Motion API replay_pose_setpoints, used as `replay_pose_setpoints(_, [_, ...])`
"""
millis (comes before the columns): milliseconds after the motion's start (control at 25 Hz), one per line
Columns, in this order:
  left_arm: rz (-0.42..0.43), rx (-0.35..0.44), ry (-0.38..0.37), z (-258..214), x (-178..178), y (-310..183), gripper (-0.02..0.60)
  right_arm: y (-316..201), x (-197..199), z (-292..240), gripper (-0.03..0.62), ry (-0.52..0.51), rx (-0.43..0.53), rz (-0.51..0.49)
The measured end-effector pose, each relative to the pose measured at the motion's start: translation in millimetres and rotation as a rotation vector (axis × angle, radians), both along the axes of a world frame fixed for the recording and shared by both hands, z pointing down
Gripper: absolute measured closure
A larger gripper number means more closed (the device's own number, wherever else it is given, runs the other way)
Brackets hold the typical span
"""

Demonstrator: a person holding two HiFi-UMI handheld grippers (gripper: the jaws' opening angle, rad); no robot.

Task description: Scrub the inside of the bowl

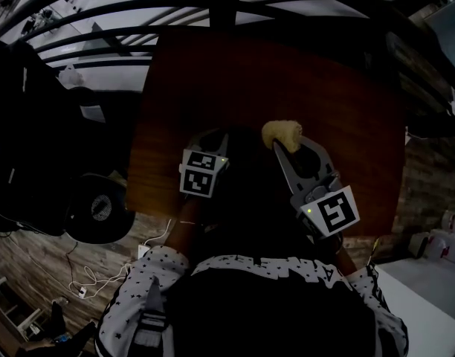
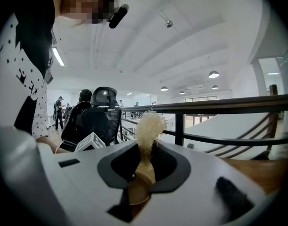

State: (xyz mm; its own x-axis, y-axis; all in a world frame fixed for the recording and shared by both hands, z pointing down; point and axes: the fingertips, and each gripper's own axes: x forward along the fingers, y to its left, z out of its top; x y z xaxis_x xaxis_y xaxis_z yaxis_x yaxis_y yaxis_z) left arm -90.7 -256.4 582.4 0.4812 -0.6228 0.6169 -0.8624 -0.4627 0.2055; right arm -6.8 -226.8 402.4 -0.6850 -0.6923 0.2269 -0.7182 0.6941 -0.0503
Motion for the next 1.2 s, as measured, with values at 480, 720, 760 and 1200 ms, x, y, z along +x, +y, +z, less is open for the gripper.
replay_pose_setpoints(480, [0.011, 0.109, 0.042, -51.1, 5.0, -2.0, 0.555, 7.5, -1.1, -1.8, 0.533, 0.014, 0.018, 0.009])
replay_pose_setpoints(720, [0.006, 0.222, 0.089, -102.2, 10.6, -1.8, 0.556, 11.8, -4.6, -12.6, 0.533, 0.027, 0.056, 0.0])
replay_pose_setpoints(760, [0.007, 0.243, 0.086, -110.2, 11.0, -1.2, 0.556, 12.1, -5.0, -13.9, 0.533, 0.027, 0.062, 0.0])
replay_pose_setpoints(1200, [0.014, 0.436, 0.08, -186.8, 5.3, 6.6, 0.557, 14.3, -18.4, -33.0, 0.533, 0.087, 0.182, 0.027])
